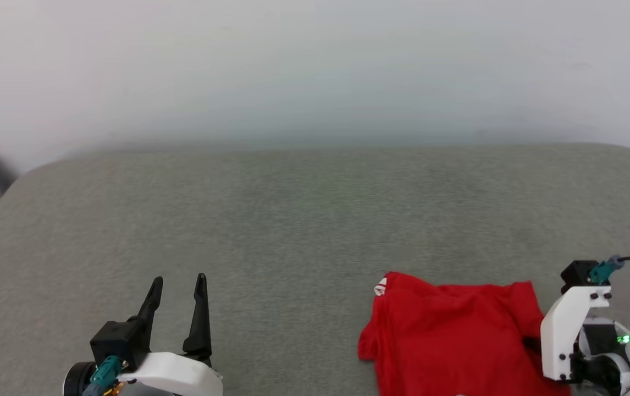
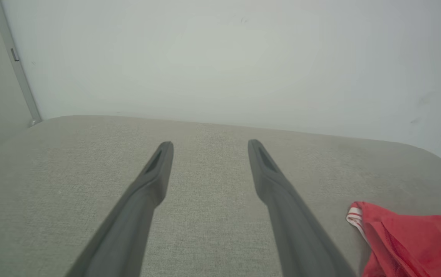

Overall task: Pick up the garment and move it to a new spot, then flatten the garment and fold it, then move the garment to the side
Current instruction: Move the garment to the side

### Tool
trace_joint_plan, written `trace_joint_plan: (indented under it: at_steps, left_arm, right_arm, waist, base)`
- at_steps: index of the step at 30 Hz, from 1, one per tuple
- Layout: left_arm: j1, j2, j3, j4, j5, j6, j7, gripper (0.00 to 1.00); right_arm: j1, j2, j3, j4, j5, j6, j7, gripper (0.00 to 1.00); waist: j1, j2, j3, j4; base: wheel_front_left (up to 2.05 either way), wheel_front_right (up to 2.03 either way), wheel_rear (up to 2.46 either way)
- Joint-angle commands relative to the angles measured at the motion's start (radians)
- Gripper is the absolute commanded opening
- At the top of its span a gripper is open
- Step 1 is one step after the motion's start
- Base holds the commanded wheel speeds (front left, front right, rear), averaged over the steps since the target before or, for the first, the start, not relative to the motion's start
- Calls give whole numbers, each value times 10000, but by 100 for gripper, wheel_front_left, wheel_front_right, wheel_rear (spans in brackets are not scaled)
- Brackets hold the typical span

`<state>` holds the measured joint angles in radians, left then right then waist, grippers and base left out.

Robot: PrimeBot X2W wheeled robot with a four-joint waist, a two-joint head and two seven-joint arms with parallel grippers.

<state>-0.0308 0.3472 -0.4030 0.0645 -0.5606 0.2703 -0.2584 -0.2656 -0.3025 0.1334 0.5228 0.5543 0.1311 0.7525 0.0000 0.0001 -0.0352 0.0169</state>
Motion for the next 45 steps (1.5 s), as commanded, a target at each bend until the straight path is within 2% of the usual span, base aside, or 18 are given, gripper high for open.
trace_joint_plan:
  at_steps: [1,8,14,18,24,26,31,35,36,37,38,41,45]
  left_arm:
    - [111,-48,62,-97,-32,42,-33,100]
    - [-133,-255,289,-444,89,-14,-67,100]
    - [-1120,-132,280,-818,522,-254,-51,100]
    - [-2132,77,152,-1027,847,-437,190,100]
    - [-3584,334,35,-1303,1290,-677,555,100]
    - [-3931,388,-38,-1393,1401,-764,657,100]
    - [-4437,548,-88,-1555,1592,-858,796,100]
    - [-4647,638,-78,-1628,1660,-829,886,100]
    - [-4681,661,-83,-1629,1680,-829,915,100]
    - [-4699,672,-97,-1614,1687,-836,929,100]
    - [-4710,689,-105,-1599,1692,-841,943,100]
    - [-4675,677,-126,-1479,1634,-873,890,100]
    - [-4268,525,-139,-1098,1406,-906,630,100]
  right_arm:
    - [-254,-204,141,75,-294,-7,-110,0]
    - [-1218,-563,161,419,-1214,-7,-425,0]
    - [-2505,-783,-431,928,-1824,-6,-1299,0]
    - [-3392,-930,-1254,1442,-2136,-9,-2160,0]
    - [-4480,-1397,-2670,2314,-2773,-7,-3361,0]
    - [-4726,-1643,-3202,2528,-3044,-7,-3760,0]
    - [-5195,-1787,-4217,3036,-3395,-9,-4643,0]
    - [-5398,-1602,-4663,3417,-3738,-8,-5520,0]
    - [-5418,-1511,-4731,3544,-3828,-8,-5710,15]
    - [-5424,-1443,-4764,3680,-3937,-8,-5920,46]
    - [-5453,-1435,-4857,3796,-4046,-8,-6167,100]
    - [-5507,-1393,-5017,4199,-4383,-8,-6719,100]
    - [-5321,-1583,-5007,4520,-4838,-9,-7336,100]
  waist:
    - [0,-1,-39,-698]
    - [0,-1,628,-2468]
    - [0,-1,2199,-3416]
    - [0,-1,3403,-3582]
    - [0,-1,4950,-3399]
    - [0,-1,5314,-3317]
    - [0,-1,5874,-3242]
    - [0,-1,6173,-3201]
    - [0,-1,6219,-3198]
    - [0,-1,6242,-3190]
    - [0,-1,6254,-3187]
    - [0,-1,6114,-3164]
    - [0,-1,5352,-3119]
  base:
    - [0,0,0]
    - [0,0,0]
    - [0,0,0]
    - [0,0,0]
    - [0,0,0]
    - [0,0,0]
    - [0,0,0]
    - [0,0,0]
    - [0,0,0]
    - [0,0,0]
    - [0,0,0]
    - [0,0,0]
    - [0,0,0]
